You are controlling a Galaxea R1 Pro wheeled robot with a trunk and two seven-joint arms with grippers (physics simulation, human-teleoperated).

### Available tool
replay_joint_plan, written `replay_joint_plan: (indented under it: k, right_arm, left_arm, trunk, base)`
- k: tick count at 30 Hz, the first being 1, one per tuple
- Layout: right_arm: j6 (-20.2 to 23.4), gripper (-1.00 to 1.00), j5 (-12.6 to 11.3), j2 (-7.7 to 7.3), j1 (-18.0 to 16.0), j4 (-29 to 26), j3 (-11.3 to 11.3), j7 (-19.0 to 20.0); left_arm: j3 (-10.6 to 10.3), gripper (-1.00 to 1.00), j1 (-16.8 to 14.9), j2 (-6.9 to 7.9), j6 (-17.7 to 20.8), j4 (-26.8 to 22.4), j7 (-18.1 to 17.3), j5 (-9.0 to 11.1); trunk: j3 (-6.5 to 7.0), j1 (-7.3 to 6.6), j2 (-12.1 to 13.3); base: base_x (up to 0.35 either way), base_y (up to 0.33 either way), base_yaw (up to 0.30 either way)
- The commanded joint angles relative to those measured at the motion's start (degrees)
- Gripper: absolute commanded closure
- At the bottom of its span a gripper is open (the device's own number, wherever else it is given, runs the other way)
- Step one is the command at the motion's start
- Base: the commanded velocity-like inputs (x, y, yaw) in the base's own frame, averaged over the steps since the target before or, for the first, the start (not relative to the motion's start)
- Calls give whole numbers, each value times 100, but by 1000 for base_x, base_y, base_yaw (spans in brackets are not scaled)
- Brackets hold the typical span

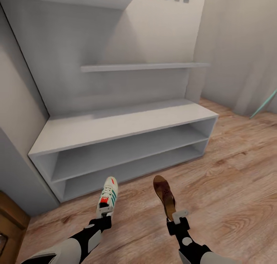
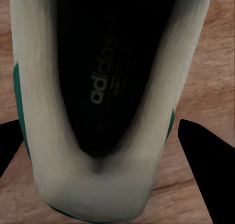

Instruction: Pick up the two gym shoes and the two sandals from the corridor floor and place them onto the hallstand (shoe rack) in the corridor, making sure they are on the rack and not on the floor. Arrange them so the two gym shoes are next to each other and the two sandals are next to each other.

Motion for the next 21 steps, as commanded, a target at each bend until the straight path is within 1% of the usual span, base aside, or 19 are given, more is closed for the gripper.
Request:
replay_joint_plan:
  k: [1,5,8,21]
  right_arm:
    - [-4,100,47,1,-3,3,15,-46]
    - [-4,100,47,1,-3,2,15,-46]
    - [-4,100,47,1,-3,1,15,-46]
    - [-6,100,50,1,-3,-2,15,-46]
  left_arm:
    - [24,100,-5,-3,-22,7,10,12]
    - [24,100,-5,-3,-20,7,10,12]
    - [24,100,-5,-3,-20,7,10,12]
    - [27,100,-5,-3,-20,7,10,12]
  trunk:
    - [-5,-1,-2]
    - [-5,-1,-2]
    - [-5,-1,-2]
    - [-5,-1,-2]
  base:
    - [-1,-124,297]
    - [0,-255,279]
    - [0,-326,147]
    - [0,-345,23]
